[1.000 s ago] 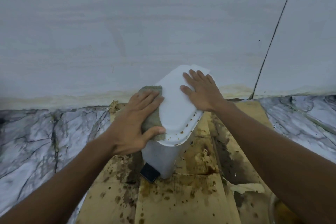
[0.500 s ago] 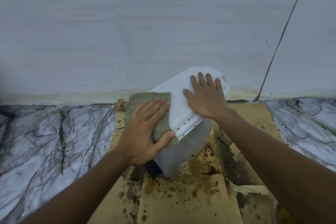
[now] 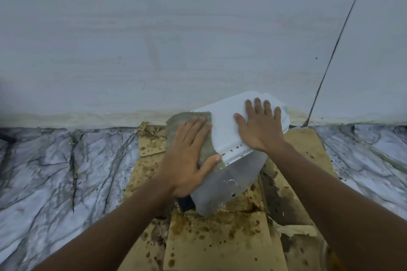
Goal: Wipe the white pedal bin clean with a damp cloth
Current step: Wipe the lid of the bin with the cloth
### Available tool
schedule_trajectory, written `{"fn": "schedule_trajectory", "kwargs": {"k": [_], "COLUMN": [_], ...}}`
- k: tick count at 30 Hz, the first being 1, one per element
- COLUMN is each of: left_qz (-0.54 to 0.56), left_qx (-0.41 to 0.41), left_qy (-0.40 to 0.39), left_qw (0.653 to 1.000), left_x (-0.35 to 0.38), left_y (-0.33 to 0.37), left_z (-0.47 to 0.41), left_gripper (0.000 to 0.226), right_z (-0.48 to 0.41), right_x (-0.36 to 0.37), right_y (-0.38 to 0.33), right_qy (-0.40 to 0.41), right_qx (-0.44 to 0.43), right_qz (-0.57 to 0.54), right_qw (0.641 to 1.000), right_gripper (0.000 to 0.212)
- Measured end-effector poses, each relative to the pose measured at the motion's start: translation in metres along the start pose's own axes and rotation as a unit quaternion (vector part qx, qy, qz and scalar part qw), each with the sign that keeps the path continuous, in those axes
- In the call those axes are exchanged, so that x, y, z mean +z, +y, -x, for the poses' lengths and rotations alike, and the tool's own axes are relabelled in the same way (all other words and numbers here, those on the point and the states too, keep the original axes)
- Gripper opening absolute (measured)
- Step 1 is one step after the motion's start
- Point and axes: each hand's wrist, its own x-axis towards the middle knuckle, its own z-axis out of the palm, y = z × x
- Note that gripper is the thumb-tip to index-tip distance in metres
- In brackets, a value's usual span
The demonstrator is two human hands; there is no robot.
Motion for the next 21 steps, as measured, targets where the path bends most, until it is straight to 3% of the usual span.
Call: {"fn": "schedule_trajectory", "kwargs": {"k": [4,7,11,15,21], "left_qz": [-0.117,-0.064,0.084,0.173,0.098], "left_qx": [0.064,0.088,-0.014,-0.105,-0.137], "left_qy": [0.014,-0.003,-0.055,-0.010,0.008], "left_qw": [0.991,0.994,0.995,0.979,0.986], "left_x": [0.013,0.002,-0.014,-0.005,0.016], "left_y": [0.026,0.012,-0.026,-0.025,0.028], "left_z": [-0.015,-0.020,-0.016,-0.005,0.010], "left_gripper": [0.067,0.067,0.082,0.089,0.082], "right_z": [0.002,0.003,-0.003,-0.006,-0.005], "right_x": [0.000,0.000,0.000,0.002,0.005], "right_y": [0.006,0.009,0.003,0.003,0.006], "right_qy": [-0.004,-0.002,0.001,0.013,0.022], "right_qx": [0.009,0.002,0.000,0.002,0.010], "right_qz": [-0.006,-0.012,-0.010,-0.004,0.002], "right_qw": [1.000,1.000,1.000,1.000,1.000], "right_gripper": [0.070,0.070,0.070,0.068,0.067]}}
